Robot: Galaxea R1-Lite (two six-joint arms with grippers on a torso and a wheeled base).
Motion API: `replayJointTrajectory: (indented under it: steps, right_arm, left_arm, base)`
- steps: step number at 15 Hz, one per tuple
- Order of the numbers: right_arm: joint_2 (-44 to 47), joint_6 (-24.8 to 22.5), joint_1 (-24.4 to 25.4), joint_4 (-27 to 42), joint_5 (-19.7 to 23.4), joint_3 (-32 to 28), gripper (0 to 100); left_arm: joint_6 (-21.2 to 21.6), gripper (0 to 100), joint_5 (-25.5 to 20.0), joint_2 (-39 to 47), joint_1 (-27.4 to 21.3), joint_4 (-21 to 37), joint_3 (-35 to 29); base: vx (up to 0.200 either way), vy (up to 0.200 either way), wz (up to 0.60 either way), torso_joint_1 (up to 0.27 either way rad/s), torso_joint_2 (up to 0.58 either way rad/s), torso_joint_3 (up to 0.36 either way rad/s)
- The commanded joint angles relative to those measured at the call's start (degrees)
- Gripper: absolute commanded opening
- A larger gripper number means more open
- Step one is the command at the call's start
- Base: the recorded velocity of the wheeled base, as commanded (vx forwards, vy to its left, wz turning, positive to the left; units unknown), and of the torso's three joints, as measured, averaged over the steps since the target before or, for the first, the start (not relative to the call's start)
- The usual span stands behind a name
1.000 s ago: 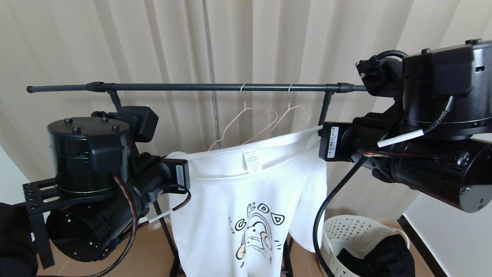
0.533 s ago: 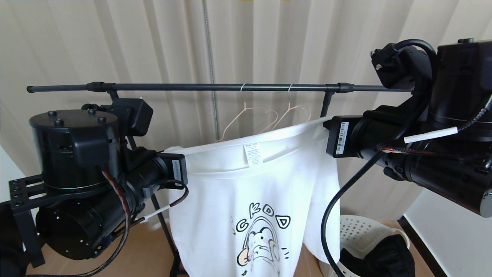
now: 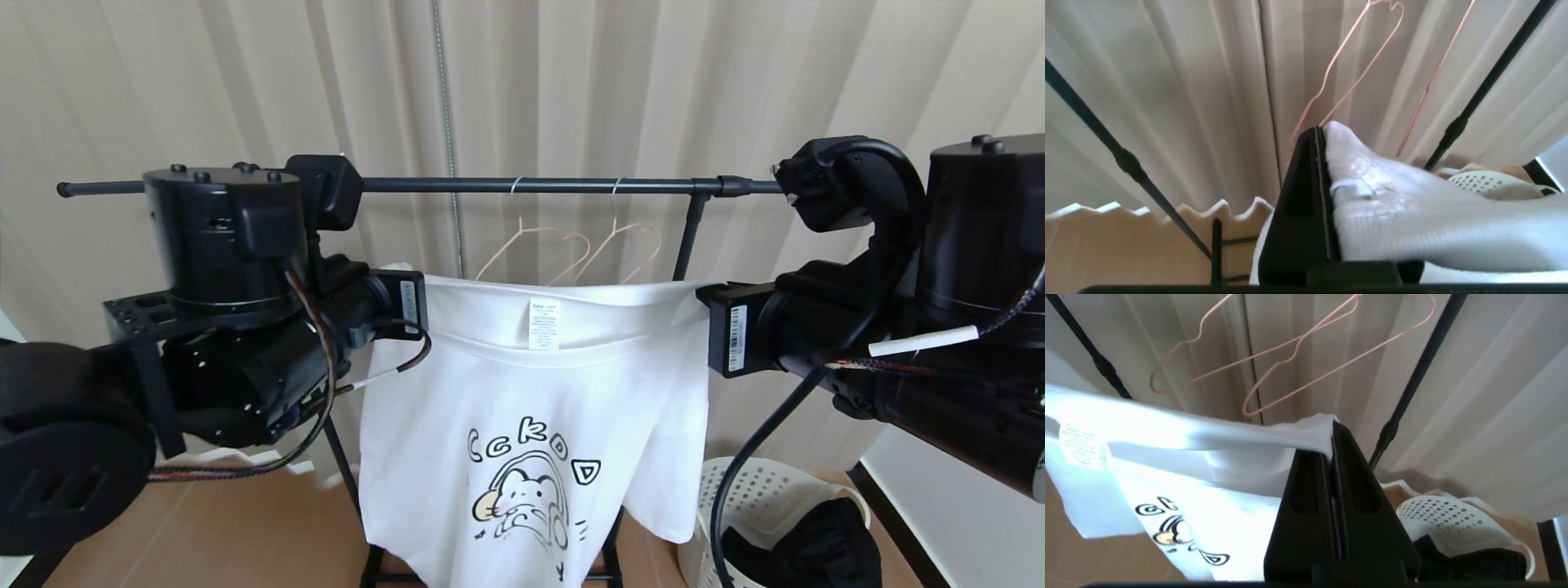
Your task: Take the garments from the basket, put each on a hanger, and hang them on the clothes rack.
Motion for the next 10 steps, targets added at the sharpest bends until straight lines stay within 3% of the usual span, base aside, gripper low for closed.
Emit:
replayJointTrajectory:
  steps: [1,4,10]
  right_arm:
    - [-0.1,-0.04,0.86,0.0,0.09,0.89,0]
    - [-0.1,-0.91,3.06,0.0,0.09,2.38,0]
    - [0.69,-0.74,7.98,0.0,0.17,3.97,0]
  left_arm:
    - [1.12,0,-0.41,6.49,1.09,-0.08,-6.49]
    - [2.35,0,-2.69,11.94,1.89,0.01,-14.14]
    - [4.37,0,-2.78,20.73,1.8,0.1,-27.23]
  base:
    - [0.0,0.0,0.0,0.0,0.0,0.0]
    - [0.0,0.0,0.0,0.0,0.0,0.0]
    - [0.0,0.0,0.0,0.0,0.0,0.0]
